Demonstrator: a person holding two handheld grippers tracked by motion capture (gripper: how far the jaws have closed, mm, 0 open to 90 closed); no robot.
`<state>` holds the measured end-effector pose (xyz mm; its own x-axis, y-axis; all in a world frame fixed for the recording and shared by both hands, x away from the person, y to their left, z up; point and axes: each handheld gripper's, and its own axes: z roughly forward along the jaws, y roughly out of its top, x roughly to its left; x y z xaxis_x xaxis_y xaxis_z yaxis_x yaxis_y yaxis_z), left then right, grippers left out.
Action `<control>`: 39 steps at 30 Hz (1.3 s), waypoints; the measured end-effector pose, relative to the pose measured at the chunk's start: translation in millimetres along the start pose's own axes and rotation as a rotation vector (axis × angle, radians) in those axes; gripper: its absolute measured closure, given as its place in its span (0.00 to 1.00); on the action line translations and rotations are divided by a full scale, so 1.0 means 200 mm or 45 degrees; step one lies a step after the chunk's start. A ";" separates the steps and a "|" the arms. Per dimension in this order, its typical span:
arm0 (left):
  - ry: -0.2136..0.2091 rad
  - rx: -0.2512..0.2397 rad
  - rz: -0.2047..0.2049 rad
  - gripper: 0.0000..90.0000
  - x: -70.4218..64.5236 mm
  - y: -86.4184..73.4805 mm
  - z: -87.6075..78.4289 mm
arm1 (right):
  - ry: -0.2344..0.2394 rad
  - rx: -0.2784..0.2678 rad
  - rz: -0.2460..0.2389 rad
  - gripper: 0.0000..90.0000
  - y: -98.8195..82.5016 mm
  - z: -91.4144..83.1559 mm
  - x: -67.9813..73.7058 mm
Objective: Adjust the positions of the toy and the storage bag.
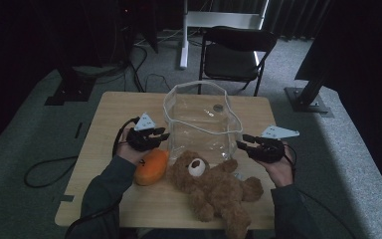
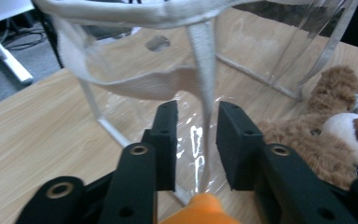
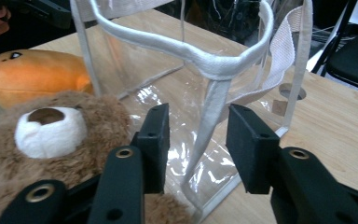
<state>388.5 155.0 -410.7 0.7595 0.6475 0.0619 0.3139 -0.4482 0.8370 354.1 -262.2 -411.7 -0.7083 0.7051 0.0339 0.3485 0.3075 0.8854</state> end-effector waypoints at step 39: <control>-0.040 0.027 -0.016 0.83 -0.04 -0.05 0.08 | -0.078 0.078 0.022 0.90 -0.07 0.16 0.03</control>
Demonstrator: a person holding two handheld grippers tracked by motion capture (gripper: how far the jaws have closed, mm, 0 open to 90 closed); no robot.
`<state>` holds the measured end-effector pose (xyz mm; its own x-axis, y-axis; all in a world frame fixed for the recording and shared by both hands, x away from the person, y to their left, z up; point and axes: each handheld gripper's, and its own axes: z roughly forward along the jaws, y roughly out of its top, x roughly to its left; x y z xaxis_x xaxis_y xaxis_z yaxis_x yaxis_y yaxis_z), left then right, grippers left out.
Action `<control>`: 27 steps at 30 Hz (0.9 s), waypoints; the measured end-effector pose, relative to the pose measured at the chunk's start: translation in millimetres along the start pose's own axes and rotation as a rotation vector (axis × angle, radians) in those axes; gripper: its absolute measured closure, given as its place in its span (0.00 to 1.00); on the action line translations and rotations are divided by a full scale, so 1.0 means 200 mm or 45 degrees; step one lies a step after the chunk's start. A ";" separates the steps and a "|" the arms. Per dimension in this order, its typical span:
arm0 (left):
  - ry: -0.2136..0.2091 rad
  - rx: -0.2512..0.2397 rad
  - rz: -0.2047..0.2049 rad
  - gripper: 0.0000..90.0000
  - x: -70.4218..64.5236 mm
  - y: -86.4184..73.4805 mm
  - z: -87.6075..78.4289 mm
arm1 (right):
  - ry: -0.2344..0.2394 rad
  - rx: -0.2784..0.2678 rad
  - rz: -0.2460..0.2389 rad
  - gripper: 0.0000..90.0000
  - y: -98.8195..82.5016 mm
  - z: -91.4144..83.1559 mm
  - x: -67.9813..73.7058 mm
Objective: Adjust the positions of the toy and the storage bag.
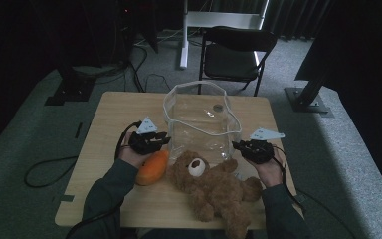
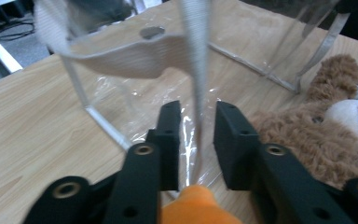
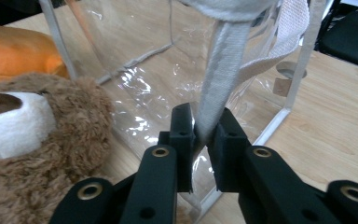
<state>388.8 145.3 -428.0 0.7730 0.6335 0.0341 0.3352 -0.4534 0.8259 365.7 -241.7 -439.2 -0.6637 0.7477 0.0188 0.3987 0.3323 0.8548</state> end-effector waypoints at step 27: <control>-0.014 0.037 0.099 0.97 -0.11 -0.01 -0.05 | 0.068 0.020 -0.050 0.89 -0.06 -0.13 0.05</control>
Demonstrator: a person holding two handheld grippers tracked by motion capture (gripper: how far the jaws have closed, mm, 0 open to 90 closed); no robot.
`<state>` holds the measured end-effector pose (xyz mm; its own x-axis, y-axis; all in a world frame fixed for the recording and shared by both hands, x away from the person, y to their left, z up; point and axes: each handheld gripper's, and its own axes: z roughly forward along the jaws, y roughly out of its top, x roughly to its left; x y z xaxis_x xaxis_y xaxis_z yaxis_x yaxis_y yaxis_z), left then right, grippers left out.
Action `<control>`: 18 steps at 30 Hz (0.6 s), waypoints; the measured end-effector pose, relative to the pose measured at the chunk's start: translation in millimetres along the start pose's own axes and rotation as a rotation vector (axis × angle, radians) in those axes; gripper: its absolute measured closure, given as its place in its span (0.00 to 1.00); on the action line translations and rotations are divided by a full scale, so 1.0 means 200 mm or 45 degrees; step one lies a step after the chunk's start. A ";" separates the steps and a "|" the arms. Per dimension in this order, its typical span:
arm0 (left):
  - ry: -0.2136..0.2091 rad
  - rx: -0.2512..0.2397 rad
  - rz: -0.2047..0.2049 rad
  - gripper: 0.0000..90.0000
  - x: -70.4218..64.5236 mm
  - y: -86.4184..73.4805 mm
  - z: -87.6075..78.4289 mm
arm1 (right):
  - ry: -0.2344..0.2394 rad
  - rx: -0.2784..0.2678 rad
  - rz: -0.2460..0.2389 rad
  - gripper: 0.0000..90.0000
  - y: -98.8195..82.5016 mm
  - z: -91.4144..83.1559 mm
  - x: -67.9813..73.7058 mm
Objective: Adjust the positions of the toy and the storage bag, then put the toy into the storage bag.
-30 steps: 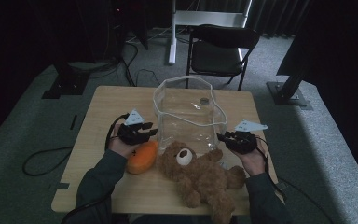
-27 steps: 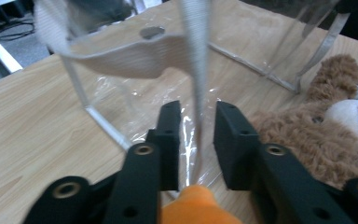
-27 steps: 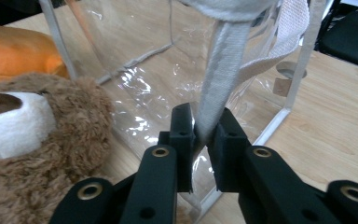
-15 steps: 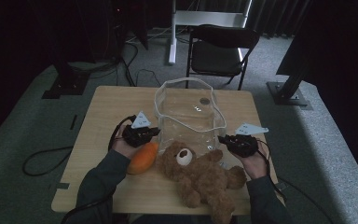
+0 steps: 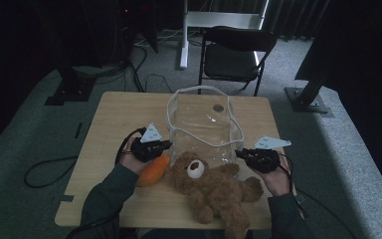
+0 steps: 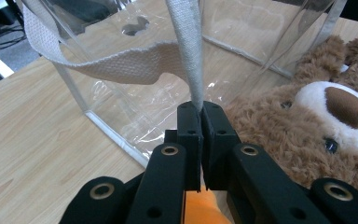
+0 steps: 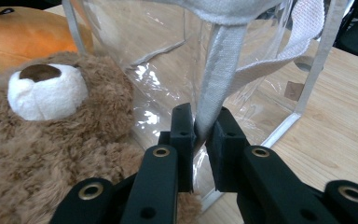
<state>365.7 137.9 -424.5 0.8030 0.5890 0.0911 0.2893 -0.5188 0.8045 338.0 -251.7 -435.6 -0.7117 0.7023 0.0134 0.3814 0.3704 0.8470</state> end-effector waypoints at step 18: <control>0.074 -0.020 -0.054 0.69 0.06 -0.08 -0.09 | 0.019 -0.120 -0.047 0.53 0.08 -0.19 0.15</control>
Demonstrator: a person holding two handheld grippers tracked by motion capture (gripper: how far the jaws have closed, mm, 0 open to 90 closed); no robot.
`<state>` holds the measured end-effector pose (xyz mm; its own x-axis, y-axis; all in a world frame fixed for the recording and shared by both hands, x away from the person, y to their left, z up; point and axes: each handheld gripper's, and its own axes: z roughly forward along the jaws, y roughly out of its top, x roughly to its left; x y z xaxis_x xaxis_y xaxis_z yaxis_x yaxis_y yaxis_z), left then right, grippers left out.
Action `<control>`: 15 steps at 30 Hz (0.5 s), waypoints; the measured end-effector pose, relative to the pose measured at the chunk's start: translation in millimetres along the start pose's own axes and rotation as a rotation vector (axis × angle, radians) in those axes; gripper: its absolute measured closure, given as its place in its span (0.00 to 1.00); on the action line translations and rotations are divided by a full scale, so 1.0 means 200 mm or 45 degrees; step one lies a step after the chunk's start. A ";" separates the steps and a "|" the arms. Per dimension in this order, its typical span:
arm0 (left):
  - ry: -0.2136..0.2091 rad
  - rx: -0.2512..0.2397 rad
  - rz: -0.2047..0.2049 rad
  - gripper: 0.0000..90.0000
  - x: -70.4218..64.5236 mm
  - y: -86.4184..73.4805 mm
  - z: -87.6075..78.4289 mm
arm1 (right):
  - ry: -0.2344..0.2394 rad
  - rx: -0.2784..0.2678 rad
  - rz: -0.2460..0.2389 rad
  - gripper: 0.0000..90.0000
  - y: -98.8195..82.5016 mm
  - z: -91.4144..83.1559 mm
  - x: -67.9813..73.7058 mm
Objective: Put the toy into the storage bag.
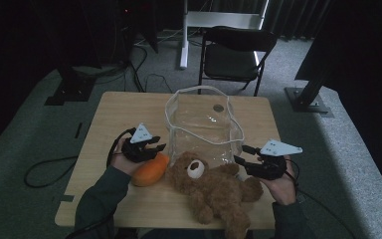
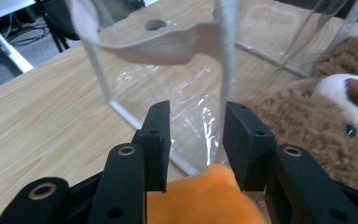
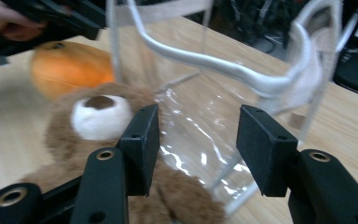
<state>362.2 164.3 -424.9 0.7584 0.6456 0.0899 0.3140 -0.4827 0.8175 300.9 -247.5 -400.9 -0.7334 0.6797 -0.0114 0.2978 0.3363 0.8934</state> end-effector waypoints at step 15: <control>0.124 -0.020 -0.111 0.62 0.13 -0.09 -0.06 | 0.184 0.180 -0.092 0.41 0.01 0.19 0.18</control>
<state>369.4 197.7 -429.9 0.6691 0.7396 0.0723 0.3667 -0.4132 0.8335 299.3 -197.8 -416.1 -0.8327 0.5537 0.0004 0.3166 0.4756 0.8207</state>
